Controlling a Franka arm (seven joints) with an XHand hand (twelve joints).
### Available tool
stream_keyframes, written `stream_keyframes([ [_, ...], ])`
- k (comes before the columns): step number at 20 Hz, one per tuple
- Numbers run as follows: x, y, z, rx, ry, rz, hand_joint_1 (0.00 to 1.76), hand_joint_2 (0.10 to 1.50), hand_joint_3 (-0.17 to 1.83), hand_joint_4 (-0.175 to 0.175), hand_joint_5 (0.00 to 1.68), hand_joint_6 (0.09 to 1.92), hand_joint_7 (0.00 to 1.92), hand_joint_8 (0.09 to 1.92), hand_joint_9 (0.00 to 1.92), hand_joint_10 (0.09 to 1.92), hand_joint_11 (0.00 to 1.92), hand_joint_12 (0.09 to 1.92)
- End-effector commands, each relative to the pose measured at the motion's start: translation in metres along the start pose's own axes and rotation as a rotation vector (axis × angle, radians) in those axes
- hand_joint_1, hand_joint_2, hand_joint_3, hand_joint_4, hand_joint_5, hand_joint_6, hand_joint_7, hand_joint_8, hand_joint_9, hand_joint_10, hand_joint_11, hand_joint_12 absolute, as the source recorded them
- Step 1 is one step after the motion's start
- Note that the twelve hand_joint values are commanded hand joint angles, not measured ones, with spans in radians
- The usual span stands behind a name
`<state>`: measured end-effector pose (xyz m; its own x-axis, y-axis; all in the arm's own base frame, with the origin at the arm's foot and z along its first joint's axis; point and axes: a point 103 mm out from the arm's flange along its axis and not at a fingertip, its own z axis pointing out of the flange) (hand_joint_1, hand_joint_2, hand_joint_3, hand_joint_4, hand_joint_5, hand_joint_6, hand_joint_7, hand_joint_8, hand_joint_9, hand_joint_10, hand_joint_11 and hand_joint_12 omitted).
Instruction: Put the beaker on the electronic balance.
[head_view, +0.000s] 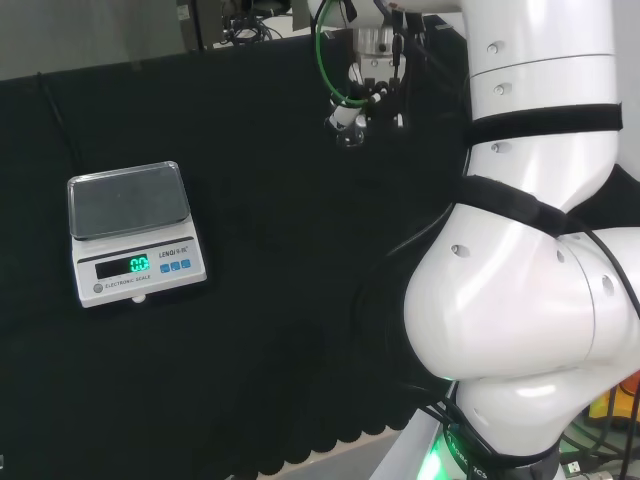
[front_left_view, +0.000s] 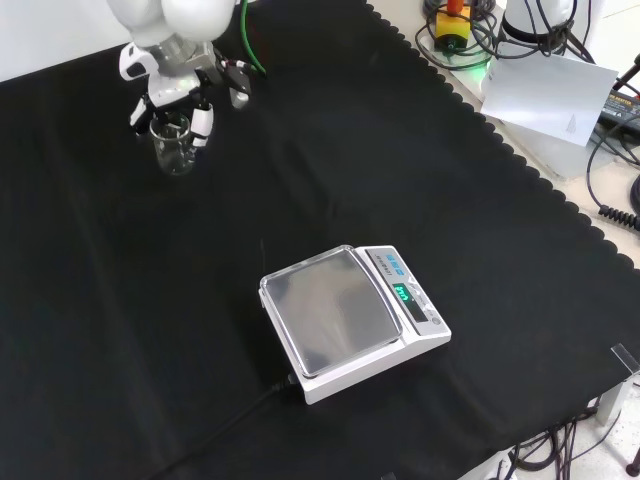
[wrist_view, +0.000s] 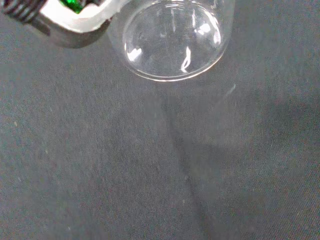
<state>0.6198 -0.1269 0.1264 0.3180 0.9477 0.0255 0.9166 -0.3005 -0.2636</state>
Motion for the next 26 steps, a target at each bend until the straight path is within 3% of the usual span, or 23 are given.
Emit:
stream_keyframes([
  [1, 0.002, -0.013, -0.039, -0.043, 0.013, -0.008, 1.20, 1.10, 0.27, -0.175, 0.75, 1.38, 0.79, 1.40, 1.22, 1.01, 1.40, 0.77],
  [10, 0.027, -0.030, -0.057, -0.049, 0.012, -0.051, 1.20, 1.10, 0.27, -0.175, 0.75, 1.37, 0.79, 1.39, 1.22, 1.01, 1.40, 0.77],
  [18, 0.113, -0.062, -0.068, -0.051, 0.010, -0.273, 1.21, 1.09, 0.28, -0.175, 0.77, 1.35, 0.81, 1.38, 1.22, 1.01, 1.39, 0.77],
  [25, 0.201, -0.113, -0.048, -0.015, -0.033, -0.483, 1.21, 1.07, 0.29, -0.175, 0.77, 1.34, 0.81, 1.37, 1.22, 1.01, 1.39, 0.77],
  [26, 0.215, -0.122, -0.042, -0.003, -0.042, -0.511, 1.21, 1.00, 0.42, -0.134, 0.78, 1.33, 0.85, 1.39, 1.23, 1.01, 1.39, 0.77],
])
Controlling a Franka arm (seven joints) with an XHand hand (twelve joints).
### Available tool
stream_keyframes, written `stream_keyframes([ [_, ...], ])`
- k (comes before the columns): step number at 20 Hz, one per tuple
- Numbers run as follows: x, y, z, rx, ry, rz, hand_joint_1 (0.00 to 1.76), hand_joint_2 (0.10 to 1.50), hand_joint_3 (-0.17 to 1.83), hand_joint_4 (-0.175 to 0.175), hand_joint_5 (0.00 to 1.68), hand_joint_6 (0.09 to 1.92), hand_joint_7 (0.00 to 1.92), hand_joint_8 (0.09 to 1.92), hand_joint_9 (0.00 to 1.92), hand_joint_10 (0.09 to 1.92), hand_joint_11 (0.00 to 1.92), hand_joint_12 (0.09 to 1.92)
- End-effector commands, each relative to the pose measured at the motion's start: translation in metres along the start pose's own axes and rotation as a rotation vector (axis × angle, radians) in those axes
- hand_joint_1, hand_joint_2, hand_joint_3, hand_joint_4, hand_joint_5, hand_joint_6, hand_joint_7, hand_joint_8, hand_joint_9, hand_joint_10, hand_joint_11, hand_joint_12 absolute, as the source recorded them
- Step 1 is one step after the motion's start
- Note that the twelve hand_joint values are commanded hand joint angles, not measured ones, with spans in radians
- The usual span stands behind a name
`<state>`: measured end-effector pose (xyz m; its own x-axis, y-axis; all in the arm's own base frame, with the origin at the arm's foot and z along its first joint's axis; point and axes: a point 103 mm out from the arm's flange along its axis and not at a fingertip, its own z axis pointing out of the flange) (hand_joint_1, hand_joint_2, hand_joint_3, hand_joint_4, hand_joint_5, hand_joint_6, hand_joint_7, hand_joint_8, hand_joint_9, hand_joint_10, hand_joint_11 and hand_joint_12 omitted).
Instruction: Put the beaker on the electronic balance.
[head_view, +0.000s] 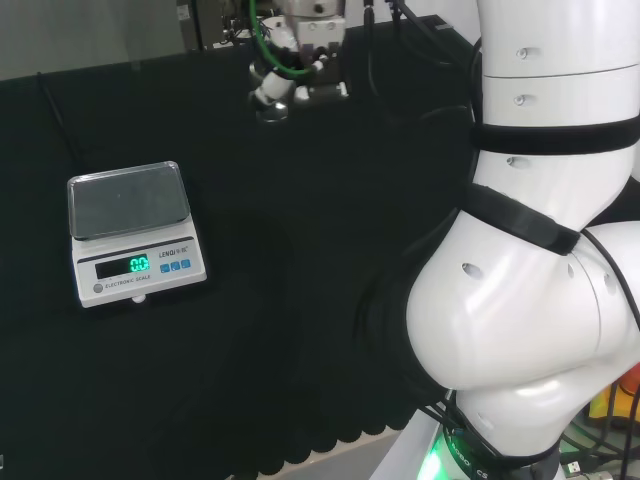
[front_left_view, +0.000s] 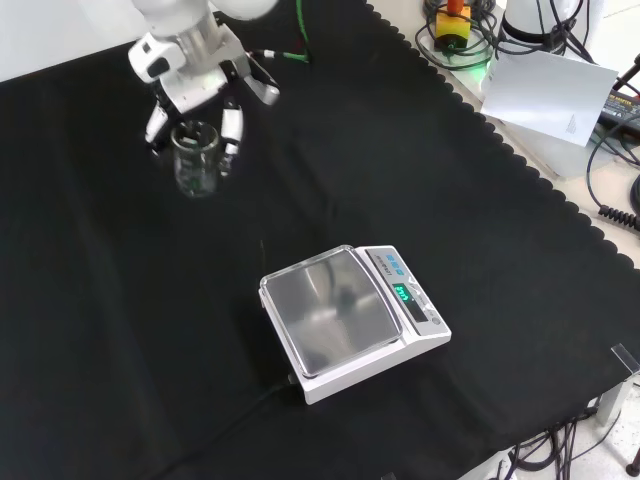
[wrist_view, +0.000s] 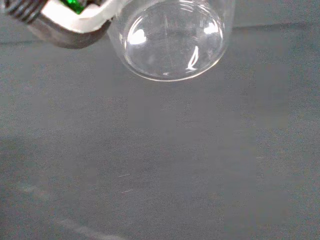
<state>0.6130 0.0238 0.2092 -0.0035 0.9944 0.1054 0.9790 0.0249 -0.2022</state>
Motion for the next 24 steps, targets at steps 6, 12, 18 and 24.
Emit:
stream_keyframes([
  [6, 0.150, -0.045, 0.046, 0.107, -0.035, -0.307, 1.21, 0.85, 0.72, -0.062, 0.81, 1.32, 0.93, 1.44, 1.24, 1.01, 1.40, 0.77],
  [12, 0.193, -0.066, 0.064, 0.144, -0.036, -0.397, 1.21, 0.83, 0.74, -0.058, 0.82, 1.31, 0.93, 1.45, 1.24, 1.01, 1.40, 0.77],
  [18, 0.208, -0.070, 0.078, 0.169, -0.049, -0.422, 1.21, 0.82, 0.75, -0.057, 0.83, 1.31, 0.93, 1.45, 1.25, 1.01, 1.40, 0.77],
  [24, 0.210, -0.064, 0.090, 0.199, -0.055, -0.417, 1.21, 0.82, 0.75, -0.056, 0.83, 1.31, 0.94, 1.45, 1.25, 1.01, 1.39, 0.77],
])
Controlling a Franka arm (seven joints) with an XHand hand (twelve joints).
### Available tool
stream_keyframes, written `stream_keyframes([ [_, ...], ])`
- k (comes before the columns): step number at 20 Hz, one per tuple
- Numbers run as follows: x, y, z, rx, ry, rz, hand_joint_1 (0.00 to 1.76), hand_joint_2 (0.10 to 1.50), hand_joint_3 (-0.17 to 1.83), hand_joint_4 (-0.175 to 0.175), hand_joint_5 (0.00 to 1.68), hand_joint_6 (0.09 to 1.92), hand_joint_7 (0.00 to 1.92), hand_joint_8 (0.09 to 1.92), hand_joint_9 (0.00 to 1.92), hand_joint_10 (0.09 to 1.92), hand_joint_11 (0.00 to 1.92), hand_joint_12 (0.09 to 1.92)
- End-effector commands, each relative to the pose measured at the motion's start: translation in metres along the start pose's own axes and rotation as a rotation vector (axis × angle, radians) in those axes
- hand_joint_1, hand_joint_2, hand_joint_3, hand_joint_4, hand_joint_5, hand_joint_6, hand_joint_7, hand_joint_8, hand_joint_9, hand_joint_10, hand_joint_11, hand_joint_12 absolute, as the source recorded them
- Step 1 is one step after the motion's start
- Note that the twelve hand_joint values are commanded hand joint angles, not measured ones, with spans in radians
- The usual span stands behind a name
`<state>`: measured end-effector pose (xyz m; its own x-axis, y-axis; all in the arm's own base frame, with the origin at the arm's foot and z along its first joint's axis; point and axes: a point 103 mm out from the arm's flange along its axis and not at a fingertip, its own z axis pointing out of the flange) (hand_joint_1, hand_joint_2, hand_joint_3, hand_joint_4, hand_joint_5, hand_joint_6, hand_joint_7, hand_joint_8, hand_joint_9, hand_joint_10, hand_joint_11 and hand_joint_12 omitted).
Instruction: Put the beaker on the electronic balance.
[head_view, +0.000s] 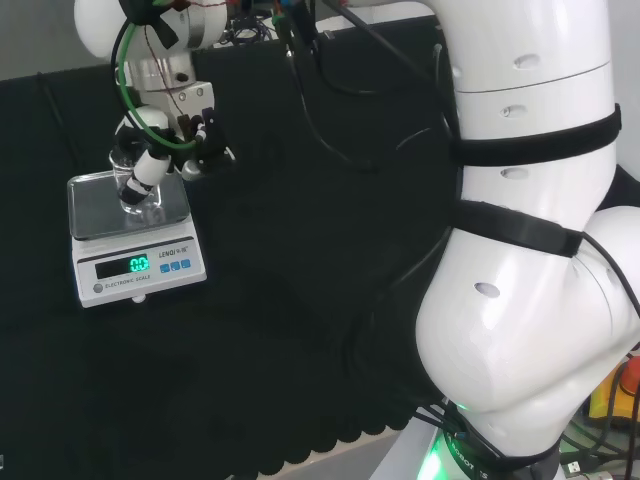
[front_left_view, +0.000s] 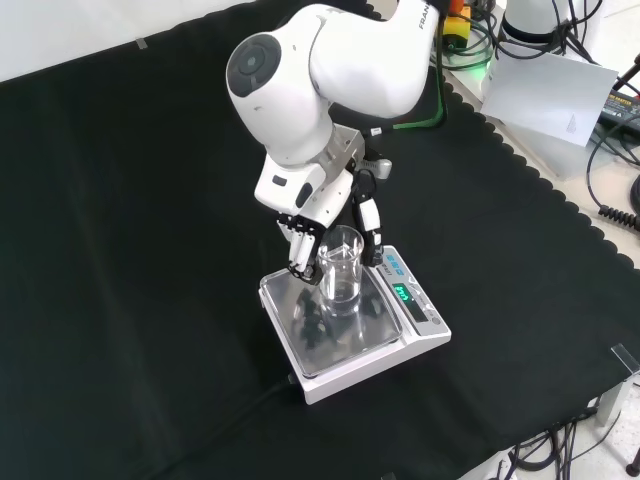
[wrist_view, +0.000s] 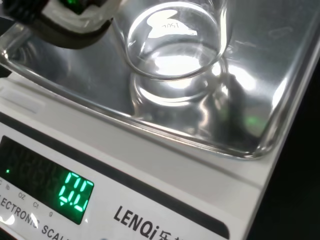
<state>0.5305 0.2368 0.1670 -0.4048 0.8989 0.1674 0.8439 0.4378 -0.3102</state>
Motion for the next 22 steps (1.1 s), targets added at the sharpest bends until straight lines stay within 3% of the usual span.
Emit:
stream_keyframes([
  [1, 0.002, 0.005, 0.011, 0.037, 0.001, -0.003, 1.21, 0.82, 0.75, -0.057, 0.83, 1.31, 0.94, 1.45, 1.25, 1.01, 1.40, 0.77],
  [2, 0.002, 0.006, 0.012, 0.052, 0.005, -0.008, 1.17, 0.84, 0.71, -0.081, 0.84, 1.31, 0.93, 1.47, 1.25, 1.00, 1.39, 0.77],
  [3, 0.002, 0.006, 0.013, 0.073, 0.006, -0.012, 1.12, 0.87, 0.64, -0.073, 0.85, 1.31, 0.92, 1.48, 1.26, 0.99, 1.37, 0.79],
  [5, 0.001, 0.007, 0.014, 0.100, 0.003, -0.016, 1.03, 0.75, 0.70, -0.093, 0.65, 1.32, 0.84, 1.43, 1.26, 0.90, 1.27, 0.86],
  [7, 0.001, 0.007, 0.013, 0.111, 0.002, -0.017, 0.94, 0.64, 0.76, -0.078, 0.44, 1.24, 0.71, 1.30, 1.16, 0.82, 1.07, 0.98],
  [10, 0.001, 0.005, 0.009, 0.095, 0.006, -0.021, 0.80, 0.58, 0.69, -0.074, 0.23, 0.85, 0.54, 1.15, 0.99, 0.79, 0.85, 1.14],
  [13, -0.001, 0.002, -0.001, 0.080, 0.025, -0.023, 0.65, 0.58, 0.51, -0.072, 0.11, 0.35, 0.29, 0.98, 0.76, 0.80, 0.63, 1.26],
  [15, -0.003, -0.001, -0.009, 0.067, 0.050, -0.022, 0.58, 0.59, 0.42, -0.059, 0.04, 0.14, 0.13, 0.88, 0.61, 0.80, 0.50, 1.33],
  [18, -0.003, -0.008, -0.026, 0.038, 0.046, -0.025, 0.54, 0.61, 0.33, -0.047, 0.00, 0.09, 0.02, 0.76, 0.47, 0.79, 0.38, 1.39],
  [22, -0.005, -0.018, -0.052, -0.006, 0.046, -0.015, 0.53, 0.63, 0.28, -0.043, 0.00, 0.09, 0.00, 0.71, 0.42, 0.80, 0.33, 1.41],
])
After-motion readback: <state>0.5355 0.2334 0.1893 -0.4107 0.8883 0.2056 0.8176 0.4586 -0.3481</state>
